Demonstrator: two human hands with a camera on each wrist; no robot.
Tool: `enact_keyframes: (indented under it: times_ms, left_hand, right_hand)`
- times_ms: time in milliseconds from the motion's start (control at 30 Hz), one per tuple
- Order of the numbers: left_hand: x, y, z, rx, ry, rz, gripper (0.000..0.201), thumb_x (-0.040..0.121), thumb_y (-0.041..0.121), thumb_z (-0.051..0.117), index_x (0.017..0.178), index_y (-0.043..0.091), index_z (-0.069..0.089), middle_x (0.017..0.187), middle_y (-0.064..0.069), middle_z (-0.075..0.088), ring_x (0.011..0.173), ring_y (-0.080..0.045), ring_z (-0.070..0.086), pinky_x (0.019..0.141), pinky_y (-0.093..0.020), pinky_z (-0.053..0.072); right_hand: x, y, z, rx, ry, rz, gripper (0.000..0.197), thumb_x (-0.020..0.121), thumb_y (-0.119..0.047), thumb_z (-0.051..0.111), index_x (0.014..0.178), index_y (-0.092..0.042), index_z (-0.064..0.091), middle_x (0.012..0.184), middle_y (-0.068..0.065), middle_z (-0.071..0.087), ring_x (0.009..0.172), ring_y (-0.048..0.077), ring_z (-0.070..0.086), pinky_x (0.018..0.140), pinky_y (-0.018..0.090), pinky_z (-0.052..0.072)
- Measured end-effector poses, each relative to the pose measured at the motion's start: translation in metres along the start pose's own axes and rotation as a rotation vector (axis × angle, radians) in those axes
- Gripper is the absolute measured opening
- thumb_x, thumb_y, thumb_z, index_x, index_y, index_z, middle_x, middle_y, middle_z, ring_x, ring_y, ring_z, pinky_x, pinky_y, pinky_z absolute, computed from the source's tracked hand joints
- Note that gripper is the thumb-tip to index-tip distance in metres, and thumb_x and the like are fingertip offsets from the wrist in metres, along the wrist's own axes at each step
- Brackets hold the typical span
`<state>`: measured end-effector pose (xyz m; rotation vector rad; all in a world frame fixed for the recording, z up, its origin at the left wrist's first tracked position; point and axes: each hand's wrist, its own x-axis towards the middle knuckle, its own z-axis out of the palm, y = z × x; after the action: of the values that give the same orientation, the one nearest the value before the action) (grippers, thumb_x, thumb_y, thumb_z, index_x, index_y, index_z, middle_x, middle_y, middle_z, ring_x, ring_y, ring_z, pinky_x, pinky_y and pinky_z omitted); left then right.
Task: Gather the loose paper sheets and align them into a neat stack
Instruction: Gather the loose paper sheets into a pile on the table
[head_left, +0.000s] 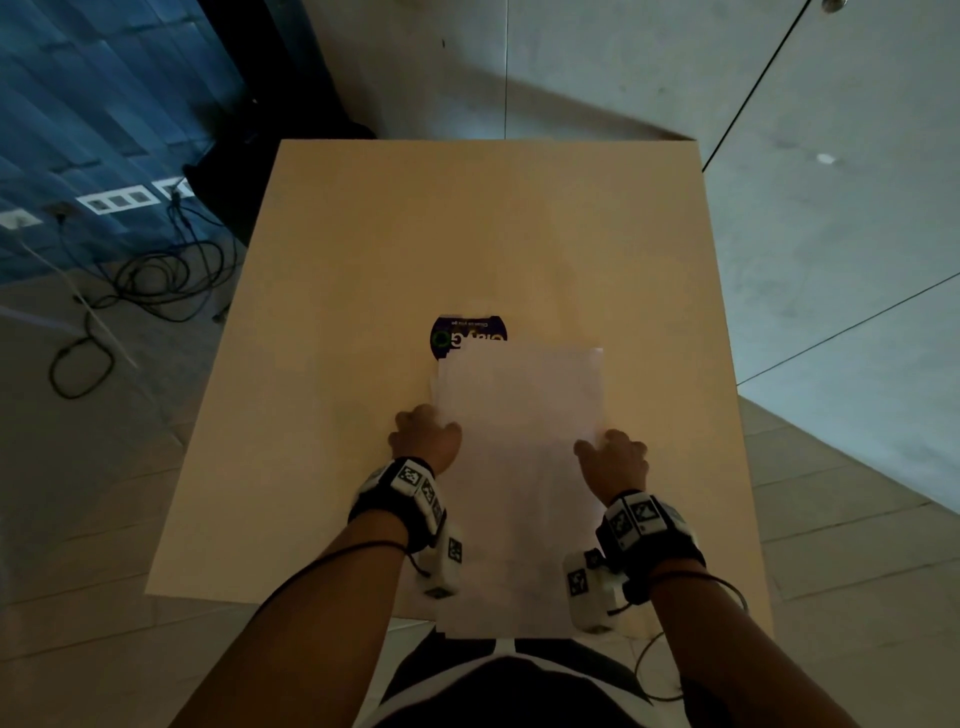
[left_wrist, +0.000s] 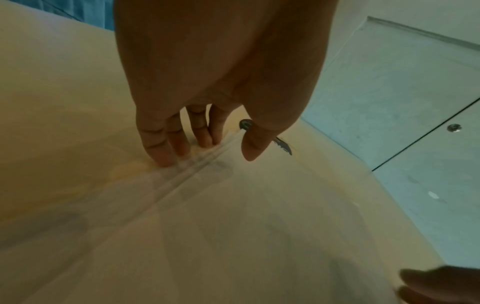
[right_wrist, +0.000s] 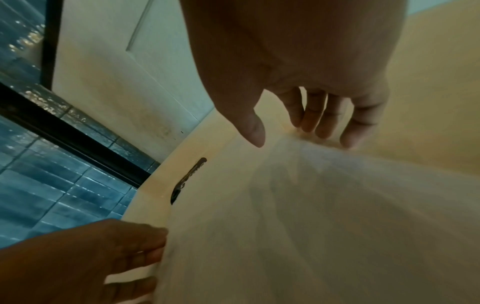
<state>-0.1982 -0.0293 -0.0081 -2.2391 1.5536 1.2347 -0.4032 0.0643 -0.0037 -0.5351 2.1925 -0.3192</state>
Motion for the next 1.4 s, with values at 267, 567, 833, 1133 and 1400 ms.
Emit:
enact_keyframes:
  times_ms: [267,567,833,1133,1400]
  left_hand:
    - [-0.004,-0.020,-0.009,-0.101,-0.056,-0.018,0.077,0.083,0.046,0.058,0.148,0.017,0.028,0.151,-0.013,0.028,0.135,-0.037,0.034,0.112,-0.044,0.033]
    - [-0.052,-0.067,0.030,-0.036,-0.113,0.046,0.070,0.083,0.037,0.057,0.145,0.020,0.030,0.142,-0.013,0.034,0.125,-0.035,0.045,0.109,-0.040,0.037]
    - [-0.049,-0.071,0.019,-0.076,-0.067,-0.029,0.068,0.085,0.038,0.059,0.143,0.014,0.033,0.144,-0.014,0.034,0.126,-0.034,0.046,0.106,-0.037,0.039]
    - [-0.053,-0.066,0.018,-0.046,-0.164,0.011,0.071,0.081,0.047,0.059,0.140,0.012,0.039,0.139,-0.012,0.045,0.124,-0.031,0.049,0.103,-0.033,0.041]
    - [-0.019,-0.018,-0.011,-0.043,-0.084,0.041,0.071,0.091,0.039,0.052,0.150,0.012,0.023,0.154,-0.016,0.023,0.138,-0.035,0.034,0.115,-0.037,0.030]
  right_hand:
    - [0.004,0.004,-0.014,0.026,-0.013,0.052,0.064,0.088,-0.037,0.062,0.140,-0.003,0.045,0.144,0.021,0.034,0.132,0.044,0.036,0.105,0.048,0.035]
    - [-0.024,0.041,0.004,-0.088,-0.108,-0.012,0.067,0.089,-0.036,0.060,0.144,-0.004,0.038,0.143,0.021,0.036,0.130,0.043,0.039,0.107,0.044,0.033]
    - [-0.020,0.042,-0.006,-0.055,-0.035,0.033,0.068,0.089,-0.038,0.060,0.145,-0.004,0.038,0.146,0.021,0.031,0.132,0.046,0.038,0.110,0.048,0.035]
    - [-0.025,0.036,-0.002,-0.111,-0.090,-0.004,0.065,0.090,-0.039,0.058,0.142,-0.003,0.042,0.142,0.021,0.037,0.129,0.043,0.043,0.110,0.046,0.035]
    - [0.011,-0.002,-0.017,-0.086,-0.065,-0.021,0.065,0.093,-0.042,0.055,0.145,-0.005,0.041,0.148,0.021,0.035,0.134,0.042,0.038,0.107,0.045,0.035]
